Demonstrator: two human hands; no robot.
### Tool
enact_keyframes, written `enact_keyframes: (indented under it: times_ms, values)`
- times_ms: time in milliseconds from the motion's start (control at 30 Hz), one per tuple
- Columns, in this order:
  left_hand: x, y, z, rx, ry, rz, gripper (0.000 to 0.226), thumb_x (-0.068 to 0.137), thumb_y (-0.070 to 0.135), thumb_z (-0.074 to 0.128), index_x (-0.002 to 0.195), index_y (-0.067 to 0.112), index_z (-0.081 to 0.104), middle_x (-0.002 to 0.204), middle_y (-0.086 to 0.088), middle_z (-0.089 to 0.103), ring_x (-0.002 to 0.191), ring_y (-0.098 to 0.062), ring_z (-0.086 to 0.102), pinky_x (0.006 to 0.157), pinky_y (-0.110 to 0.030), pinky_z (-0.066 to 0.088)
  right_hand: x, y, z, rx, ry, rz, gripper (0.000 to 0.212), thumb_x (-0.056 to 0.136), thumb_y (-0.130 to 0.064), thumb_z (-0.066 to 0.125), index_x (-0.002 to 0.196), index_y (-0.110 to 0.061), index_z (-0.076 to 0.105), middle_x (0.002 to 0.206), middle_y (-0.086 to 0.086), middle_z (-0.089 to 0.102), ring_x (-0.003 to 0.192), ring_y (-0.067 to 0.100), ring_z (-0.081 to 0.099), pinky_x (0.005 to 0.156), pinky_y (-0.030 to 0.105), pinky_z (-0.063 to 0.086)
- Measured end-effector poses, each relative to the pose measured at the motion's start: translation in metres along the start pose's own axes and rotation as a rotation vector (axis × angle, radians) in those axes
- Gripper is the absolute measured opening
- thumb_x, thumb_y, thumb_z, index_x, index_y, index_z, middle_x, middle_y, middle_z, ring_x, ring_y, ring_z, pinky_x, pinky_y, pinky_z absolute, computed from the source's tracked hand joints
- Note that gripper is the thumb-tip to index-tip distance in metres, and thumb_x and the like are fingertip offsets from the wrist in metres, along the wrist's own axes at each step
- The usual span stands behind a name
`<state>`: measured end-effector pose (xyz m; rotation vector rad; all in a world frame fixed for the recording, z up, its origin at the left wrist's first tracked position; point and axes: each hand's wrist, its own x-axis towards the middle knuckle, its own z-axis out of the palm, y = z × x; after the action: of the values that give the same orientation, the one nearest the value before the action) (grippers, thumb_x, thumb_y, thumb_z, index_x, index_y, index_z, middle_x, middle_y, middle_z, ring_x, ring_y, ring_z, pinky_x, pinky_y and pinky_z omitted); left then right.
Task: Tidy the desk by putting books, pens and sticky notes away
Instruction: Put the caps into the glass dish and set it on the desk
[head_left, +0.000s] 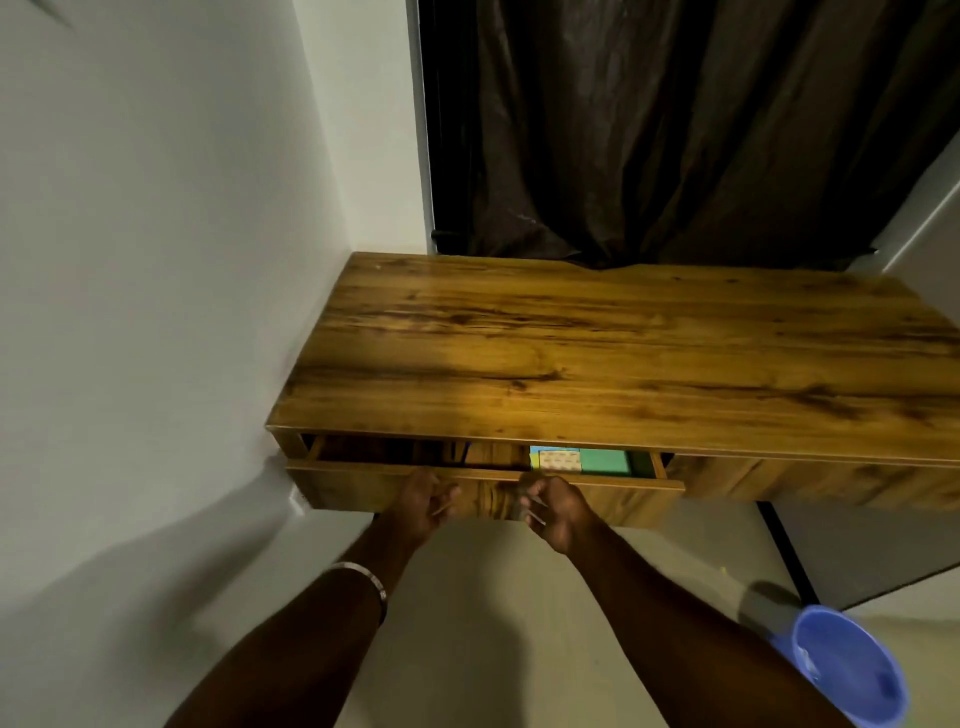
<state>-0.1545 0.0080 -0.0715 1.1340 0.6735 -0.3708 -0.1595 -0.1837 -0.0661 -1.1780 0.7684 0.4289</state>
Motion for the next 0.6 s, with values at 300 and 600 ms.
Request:
enact_keyframes:
  times_ms: [300, 600]
  values:
    - [0.028, 0.019, 0.008, 0.054, -0.082, 0.024, 0.023, 0.102, 0.02, 0.034, 0.085, 0.017, 0.048, 0.102, -0.008, 0.062, 0.099, -0.025, 0.062, 0.075, -0.036, 0.049, 0.026, -0.027, 0.017, 0.036, 0.048, -0.01, 0.019, 0.086, -0.006, 0.043, 0.072, -0.015, 0.052, 0.122, 0.016, 0.065, 0.077, 0.015, 0.056, 0.064, 0.027, 0.041]
    - [0.051, 0.035, 0.009, -0.035, -0.141, -0.044, 0.015, 0.099, 0.017, 0.035, 0.096, 0.015, 0.05, 0.116, -0.012, 0.061, 0.097, -0.022, 0.063, 0.073, -0.035, 0.049, 0.042, -0.04, 0.028, 0.08, 0.061, -0.023, 0.021, 0.09, -0.011, 0.042, 0.071, -0.016, 0.05, 0.091, 0.005, 0.067, 0.075, 0.013, 0.056, 0.076, 0.03, 0.043]
